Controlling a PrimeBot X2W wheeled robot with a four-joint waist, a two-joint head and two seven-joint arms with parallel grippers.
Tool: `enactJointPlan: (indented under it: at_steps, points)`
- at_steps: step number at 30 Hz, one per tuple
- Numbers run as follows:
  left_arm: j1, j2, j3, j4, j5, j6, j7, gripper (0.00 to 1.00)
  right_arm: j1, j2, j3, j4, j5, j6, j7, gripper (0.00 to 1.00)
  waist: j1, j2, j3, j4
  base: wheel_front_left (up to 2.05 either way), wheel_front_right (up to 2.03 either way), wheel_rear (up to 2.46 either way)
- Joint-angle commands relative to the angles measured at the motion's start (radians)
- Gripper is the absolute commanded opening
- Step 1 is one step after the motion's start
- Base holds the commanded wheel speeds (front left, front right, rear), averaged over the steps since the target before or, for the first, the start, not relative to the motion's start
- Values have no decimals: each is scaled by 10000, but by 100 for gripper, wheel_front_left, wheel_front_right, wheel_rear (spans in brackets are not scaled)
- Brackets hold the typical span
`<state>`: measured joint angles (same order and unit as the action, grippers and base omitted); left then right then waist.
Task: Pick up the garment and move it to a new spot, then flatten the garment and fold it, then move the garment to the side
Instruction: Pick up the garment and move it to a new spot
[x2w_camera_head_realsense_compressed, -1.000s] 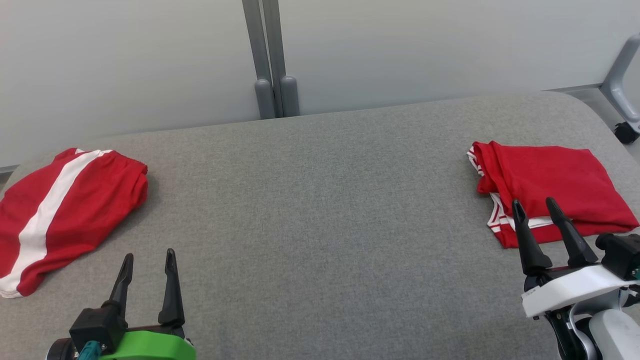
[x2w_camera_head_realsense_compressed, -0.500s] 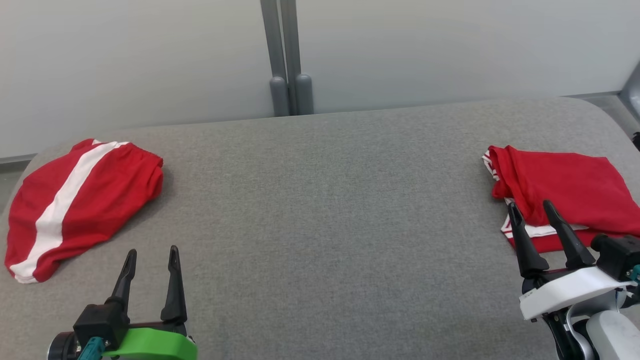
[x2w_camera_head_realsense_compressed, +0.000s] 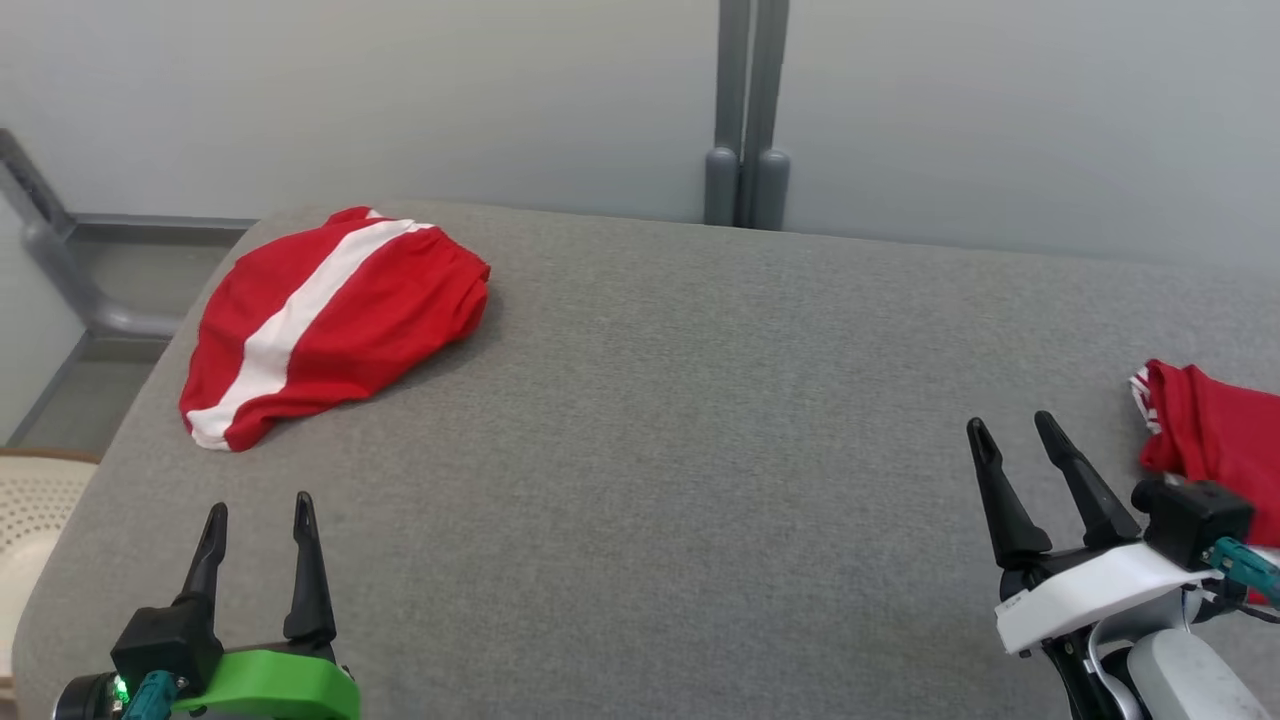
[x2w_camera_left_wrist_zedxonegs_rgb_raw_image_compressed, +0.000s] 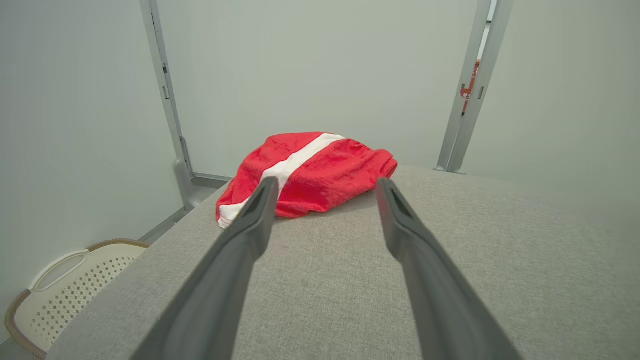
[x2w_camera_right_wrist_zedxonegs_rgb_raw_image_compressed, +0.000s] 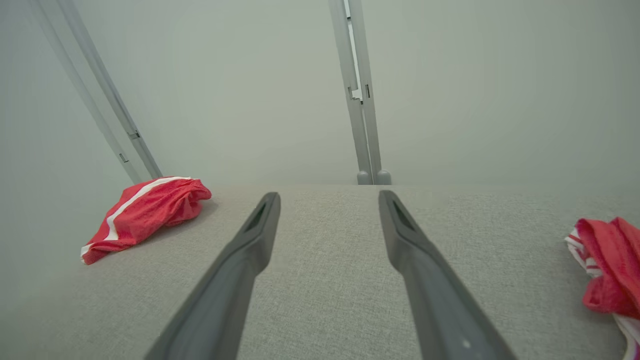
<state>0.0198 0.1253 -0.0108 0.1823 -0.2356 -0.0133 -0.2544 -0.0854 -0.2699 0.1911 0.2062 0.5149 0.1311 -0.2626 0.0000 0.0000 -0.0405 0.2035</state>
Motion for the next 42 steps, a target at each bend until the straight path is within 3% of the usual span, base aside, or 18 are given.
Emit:
enactJointPlan:
  at_steps: [1,9,19,23,27,32,42]
  points:
    - [-48,66,21,-55,-17,58,44,100,-29,-18,38,-1,-120,-7,-22,100,0,0,39,970,0,0,0]
    - [81,123,104,-227,-166,198,179,100,-30,31,113,-106,-326,-7,-24,100,0,0,86,1610,0,0,0]
    - [-42,112,57,-703,-280,373,578,100,-9,-65,247,-128,-356,-7,-24,100,0,0,97,1612,0,0,0]
    - [-563,323,-156,-1125,-195,215,1185,100,-36,-106,232,-176,-456,-7,-23,100,0,0,145,1524,0,0,0]
    - [-1658,700,-365,-1066,-347,-68,2498,100,-161,-220,276,-243,-506,-7,-24,100,0,0,300,1389,0,0,0]
    - [-3877,834,-350,-97,-1455,-656,4317,100,-514,-511,360,-409,-500,-7,-2,100,0,0,945,996,0,0,0]
    - [-7696,1597,-413,3522,-2328,-1015,6182,100,-1743,-1011,836,-1143,-470,-7,232,100,0,0,2755,-567,0,0,0]
